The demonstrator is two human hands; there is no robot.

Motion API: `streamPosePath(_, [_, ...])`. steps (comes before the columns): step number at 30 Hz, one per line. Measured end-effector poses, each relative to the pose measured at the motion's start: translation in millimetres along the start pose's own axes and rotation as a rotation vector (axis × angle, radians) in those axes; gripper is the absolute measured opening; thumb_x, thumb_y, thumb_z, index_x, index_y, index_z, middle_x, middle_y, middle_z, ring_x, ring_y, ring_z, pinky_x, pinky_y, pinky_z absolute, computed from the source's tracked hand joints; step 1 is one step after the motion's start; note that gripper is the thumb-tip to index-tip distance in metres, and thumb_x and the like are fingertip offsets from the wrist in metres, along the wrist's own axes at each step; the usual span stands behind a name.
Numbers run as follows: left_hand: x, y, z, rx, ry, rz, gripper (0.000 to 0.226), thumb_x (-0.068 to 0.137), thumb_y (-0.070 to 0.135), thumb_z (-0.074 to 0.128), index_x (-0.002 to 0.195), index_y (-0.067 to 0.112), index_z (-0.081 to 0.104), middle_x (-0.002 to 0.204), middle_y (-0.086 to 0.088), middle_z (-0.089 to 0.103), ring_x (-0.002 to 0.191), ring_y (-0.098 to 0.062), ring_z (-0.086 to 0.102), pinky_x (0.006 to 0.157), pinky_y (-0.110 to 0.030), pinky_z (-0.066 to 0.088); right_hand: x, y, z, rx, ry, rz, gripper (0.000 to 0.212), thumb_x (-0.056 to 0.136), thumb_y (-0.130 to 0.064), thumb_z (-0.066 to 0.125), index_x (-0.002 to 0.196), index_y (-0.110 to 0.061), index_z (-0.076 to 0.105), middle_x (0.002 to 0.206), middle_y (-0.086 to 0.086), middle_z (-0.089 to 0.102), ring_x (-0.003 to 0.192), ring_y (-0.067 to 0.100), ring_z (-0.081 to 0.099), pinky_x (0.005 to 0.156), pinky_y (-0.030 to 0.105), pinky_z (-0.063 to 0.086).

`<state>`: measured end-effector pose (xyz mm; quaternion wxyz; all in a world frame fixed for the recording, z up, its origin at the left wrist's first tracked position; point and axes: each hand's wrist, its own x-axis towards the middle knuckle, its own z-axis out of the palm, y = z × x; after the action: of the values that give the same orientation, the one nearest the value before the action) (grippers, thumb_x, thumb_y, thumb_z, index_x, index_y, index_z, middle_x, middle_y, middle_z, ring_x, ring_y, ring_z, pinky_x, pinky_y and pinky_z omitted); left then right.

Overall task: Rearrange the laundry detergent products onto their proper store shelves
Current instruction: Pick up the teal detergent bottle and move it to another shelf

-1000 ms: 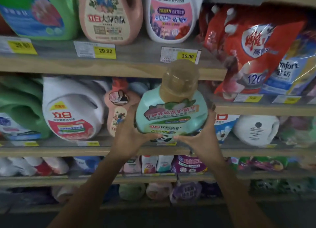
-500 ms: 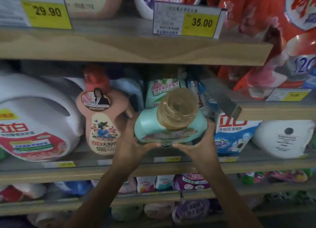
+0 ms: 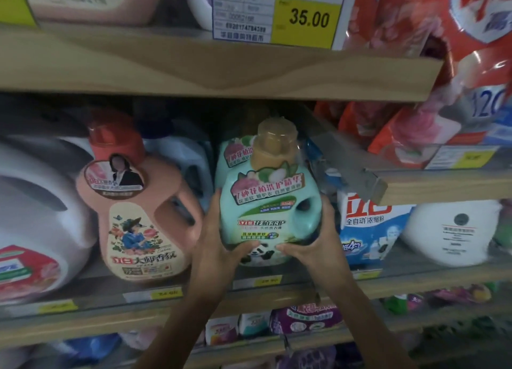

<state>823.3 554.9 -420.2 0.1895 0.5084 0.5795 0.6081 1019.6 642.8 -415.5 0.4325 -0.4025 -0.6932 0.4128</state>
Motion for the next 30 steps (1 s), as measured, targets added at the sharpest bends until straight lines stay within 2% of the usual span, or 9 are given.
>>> streamPosePath(3, [3,-4,6,0.017,-0.042,-0.023,0.116,0.079,0.014,0.085,0.158,0.051,0.008,0.159,0.012,0.040,0.143,-0.011,0.045,0.112,-0.049,0.048,2,5,4,0.016,0.006,0.059,0.128,0.054,-0.027,0.101,0.154,-0.057,0.027,0.143,-0.028,0.059,0.133,-0.001,0.058,0.104,0.046,0.059])
streamPosePath(10, [4,-2,10,0.246,0.027,-0.048,0.122,0.077,0.031,0.085,0.153,0.060,-0.005,0.153,0.018,0.037,0.140,-0.011,0.042,0.111,-0.046,0.047,5,14,11,0.031,0.025,0.091,0.129,0.066,-0.017,0.098,0.145,-0.077,0.016,0.154,-0.020,0.053,0.140,0.006,0.054,0.108,0.045,0.056])
streamPosePath(12, [5,-1,10,0.308,0.033,-0.060,0.125,0.075,0.032,0.087,0.152,0.060,-0.007,0.157,0.010,0.038,0.141,-0.016,0.044,0.108,-0.046,0.050,3,13,12,0.053,0.028,0.087,0.128,0.069,-0.012,0.097,0.140,-0.082,0.016,0.153,-0.026,0.051,0.140,-0.001,0.052,0.109,0.035,0.055])
streamPosePath(15, [5,5,11,0.365,0.037,-0.088,0.127,0.073,0.031,0.088,0.153,0.057,-0.007,0.159,0.004,0.038,0.143,-0.021,0.044,0.106,-0.043,0.051,0,5,13,0.064,0.017,0.096,0.125,0.070,-0.012,0.096,0.133,-0.088,0.018,0.141,-0.047,0.050,0.133,-0.016,0.050,0.098,0.010,0.052])
streamPosePath(19, [4,14,10,0.349,0.029,-0.136,0.123,0.075,0.023,0.087,0.155,0.051,-0.002,0.155,0.001,0.044,0.138,-0.021,0.048,0.104,-0.039,0.051,-3,-13,16,0.008,0.013,0.150,0.131,0.073,-0.010,0.094,0.127,-0.093,0.008,0.130,-0.063,0.040,0.125,-0.029,0.045,0.092,0.001,0.047])
streamPosePath(21, [3,19,9,0.342,0.003,-0.181,0.122,0.077,0.021,0.085,0.155,0.051,-0.003,0.154,0.000,0.045,0.135,-0.021,0.052,0.101,-0.045,0.055,-8,-22,17,-0.056,0.036,0.196,0.132,0.075,-0.008,0.092,0.136,-0.082,0.000,0.140,-0.053,0.036,0.136,-0.012,0.045,0.104,0.015,0.048])
streamPosePath(24, [0,27,7,0.288,-0.016,-0.235,0.118,0.080,0.015,0.082,0.157,0.050,0.001,0.155,0.003,0.043,0.133,-0.017,0.054,0.098,-0.045,0.057,-12,-32,17,-0.071,0.036,0.237,0.128,0.076,0.000,0.088,0.146,-0.064,0.002,0.153,-0.018,0.045,0.144,0.017,0.049,0.109,0.043,0.054])
streamPosePath(27, [2,33,7,0.323,-0.025,-0.240,0.118,0.080,0.015,0.082,0.157,0.048,-0.001,0.157,0.002,0.041,0.130,-0.009,0.051,0.094,-0.031,0.053,-10,-37,15,-0.084,0.034,0.260,0.128,0.076,0.003,0.087,0.162,-0.046,0.007,0.157,-0.006,0.048,0.145,0.022,0.050,0.108,0.052,0.054])
streamPosePath(30, [2,42,2,0.407,-0.060,-0.235,0.113,0.086,0.026,0.077,0.157,0.046,-0.009,0.162,0.001,0.035,0.130,-0.021,0.057,0.094,-0.044,0.058,-10,-45,14,-0.117,0.028,0.284,0.124,0.077,-0.005,0.090,0.168,-0.027,0.008,0.158,0.001,0.051,0.143,0.024,0.053,0.109,0.055,0.052])
